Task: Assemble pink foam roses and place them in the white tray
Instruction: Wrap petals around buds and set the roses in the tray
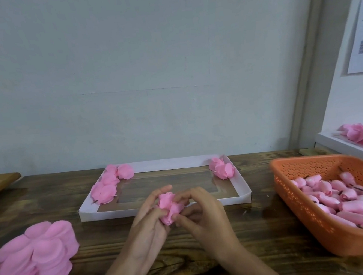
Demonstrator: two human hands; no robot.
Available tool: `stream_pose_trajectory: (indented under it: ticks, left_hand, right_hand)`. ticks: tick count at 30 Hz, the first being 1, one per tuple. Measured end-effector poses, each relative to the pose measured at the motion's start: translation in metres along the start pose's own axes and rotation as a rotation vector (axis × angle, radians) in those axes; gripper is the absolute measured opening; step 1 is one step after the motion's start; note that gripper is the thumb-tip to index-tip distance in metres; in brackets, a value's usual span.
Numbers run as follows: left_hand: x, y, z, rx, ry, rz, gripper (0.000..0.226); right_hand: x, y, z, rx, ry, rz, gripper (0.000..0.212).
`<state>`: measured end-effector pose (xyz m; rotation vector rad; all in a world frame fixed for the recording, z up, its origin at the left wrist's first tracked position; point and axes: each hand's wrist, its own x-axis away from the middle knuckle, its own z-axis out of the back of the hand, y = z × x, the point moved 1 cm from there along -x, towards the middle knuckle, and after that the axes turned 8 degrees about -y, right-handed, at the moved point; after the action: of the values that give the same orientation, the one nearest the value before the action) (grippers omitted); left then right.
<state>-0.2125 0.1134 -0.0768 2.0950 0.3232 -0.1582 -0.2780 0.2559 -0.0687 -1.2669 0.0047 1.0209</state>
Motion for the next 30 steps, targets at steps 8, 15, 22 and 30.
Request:
stream_pose_trajectory:
  ticks: [8, 15, 22, 30]
  left_hand:
    - [0.0, -0.008, -0.001, -0.029, -0.01, 0.014, 0.05]
    - [0.002, -0.001, -0.007, -0.029, -0.076, 0.017, 0.067]
    - [0.009, -0.003, 0.001, -0.306, -0.128, 0.068, 0.089]
    - [0.012, -0.006, -0.009, -0.524, 0.003, 0.092, 0.086]
  right_hand:
    - [0.0, 0.0, 0.002, 0.093, 0.004, 0.056, 0.021]
    - [-0.001, -0.003, 0.005, 0.224, 0.079, 0.04, 0.037]
    - [-0.006, 0.0, 0.02, 0.035, -0.107, -0.024, 0.046]
    - [-0.007, 0.004, 0.022, -0.077, -0.204, -0.074, 0.029]
